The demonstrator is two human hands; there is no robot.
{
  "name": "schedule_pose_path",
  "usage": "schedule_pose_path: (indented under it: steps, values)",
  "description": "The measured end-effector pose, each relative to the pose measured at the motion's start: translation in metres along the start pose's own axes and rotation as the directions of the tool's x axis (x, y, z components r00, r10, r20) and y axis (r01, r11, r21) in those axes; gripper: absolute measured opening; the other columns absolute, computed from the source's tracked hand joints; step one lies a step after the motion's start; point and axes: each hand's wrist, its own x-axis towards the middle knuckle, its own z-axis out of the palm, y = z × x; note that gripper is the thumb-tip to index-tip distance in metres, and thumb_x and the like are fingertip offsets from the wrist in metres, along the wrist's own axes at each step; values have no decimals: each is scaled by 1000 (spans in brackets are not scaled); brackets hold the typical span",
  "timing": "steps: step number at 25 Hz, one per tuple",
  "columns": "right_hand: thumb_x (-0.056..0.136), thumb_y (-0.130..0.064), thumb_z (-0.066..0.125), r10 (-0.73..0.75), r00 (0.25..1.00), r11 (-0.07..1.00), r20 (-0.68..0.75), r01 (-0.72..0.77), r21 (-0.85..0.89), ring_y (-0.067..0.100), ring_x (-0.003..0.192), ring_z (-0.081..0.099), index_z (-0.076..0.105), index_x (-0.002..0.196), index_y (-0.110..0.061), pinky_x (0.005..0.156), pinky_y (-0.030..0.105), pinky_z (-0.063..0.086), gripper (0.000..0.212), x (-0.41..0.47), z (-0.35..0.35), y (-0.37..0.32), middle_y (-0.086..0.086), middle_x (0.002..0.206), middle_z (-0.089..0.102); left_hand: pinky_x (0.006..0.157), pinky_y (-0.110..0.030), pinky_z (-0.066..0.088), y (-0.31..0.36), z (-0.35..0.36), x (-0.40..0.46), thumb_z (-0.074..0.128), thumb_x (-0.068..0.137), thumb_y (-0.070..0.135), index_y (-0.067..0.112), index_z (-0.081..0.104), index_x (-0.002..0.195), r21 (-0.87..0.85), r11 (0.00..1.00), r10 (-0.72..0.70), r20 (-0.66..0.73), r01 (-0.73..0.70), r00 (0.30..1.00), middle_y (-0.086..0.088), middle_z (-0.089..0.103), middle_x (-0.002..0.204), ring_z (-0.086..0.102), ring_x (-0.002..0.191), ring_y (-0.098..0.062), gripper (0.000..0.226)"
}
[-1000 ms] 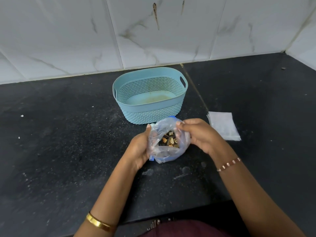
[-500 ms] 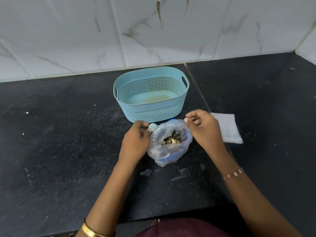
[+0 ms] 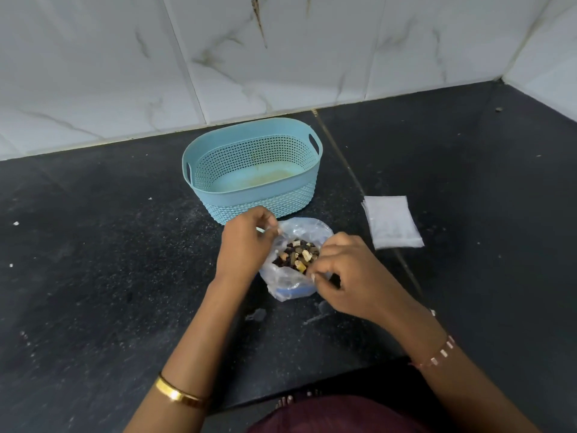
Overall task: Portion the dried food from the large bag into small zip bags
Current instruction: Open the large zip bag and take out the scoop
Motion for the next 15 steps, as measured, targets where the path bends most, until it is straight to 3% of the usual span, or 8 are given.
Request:
schedule_pose_path:
  steps: [2,4,6,8,9,11,13,15]
  values:
    - [75,-21,51,-51,998,998,40,52,-27,19,90,54,73,78,-14,84,33,40,23,-6,2,-2,-4,72,66,59,-24,41,-2,1,0,66,80,7,22,57,70,-49,998,-48,-36,46,998,12,55,65,51,58,-5,20]
    - [76,-18,54,-22,999,998,-32,24,52,17,89,53,72,80,-12,82,29,42,20,-8,4,-2,-1,78,66,58,-22,42,-3,2,-2,66,82,10,23,57,75,-86,993,-82,-31,79,996,8,58,68,54,63,-13,17]
    - [79,-15,58,119,963,978,-241,-72,195,15,88,53,70,90,-11,79,23,43,17,-6,5,-3,2,88,64,57,-22,41,-3,0,-7,66,83,19,18,56,97,-157,976,-150,0,148,989,2,60,76,56,66,-16,18]
    - [82,-20,63,372,856,906,-358,-250,342,13,86,56,66,100,-11,77,26,49,20,-2,6,-2,3,93,62,59,-21,44,-6,-4,-14,67,81,31,16,52,110,-147,966,-203,77,212,976,-2,63,85,56,68,-12,36]
    - [83,-26,64,495,812,845,-309,-368,389,14,82,58,65,102,-10,75,30,52,25,1,6,1,4,91,62,62,-24,47,-8,-7,-17,65,80,40,14,56,106,-101,967,-222,118,234,968,-5,65,86,58,67,-13,38]
    - [84,-35,62,649,757,700,-81,-552,453,18,70,62,64,93,-4,68,35,54,33,8,8,5,13,80,66,64,-34,55,-11,-11,-22,59,79,53,2,62,83,-41,954,-285,180,297,942,-14,69,72,64,61,-23,51]
    - [86,-34,60,673,735,558,88,-582,592,22,64,63,62,85,5,60,32,56,39,11,10,5,21,77,68,58,-33,58,-13,-12,-23,56,82,54,-5,61,73,-88,920,-355,227,382,907,-16,66,62,65,56,-25,60]
    - [87,-29,59,662,730,437,171,-562,702,17,63,63,63,83,6,58,26,56,35,12,9,1,17,76,69,50,-27,56,-12,-11,-25,54,87,46,0,61,75,-263,833,-410,297,487,862,-11,65,64,63,52,-17,48]
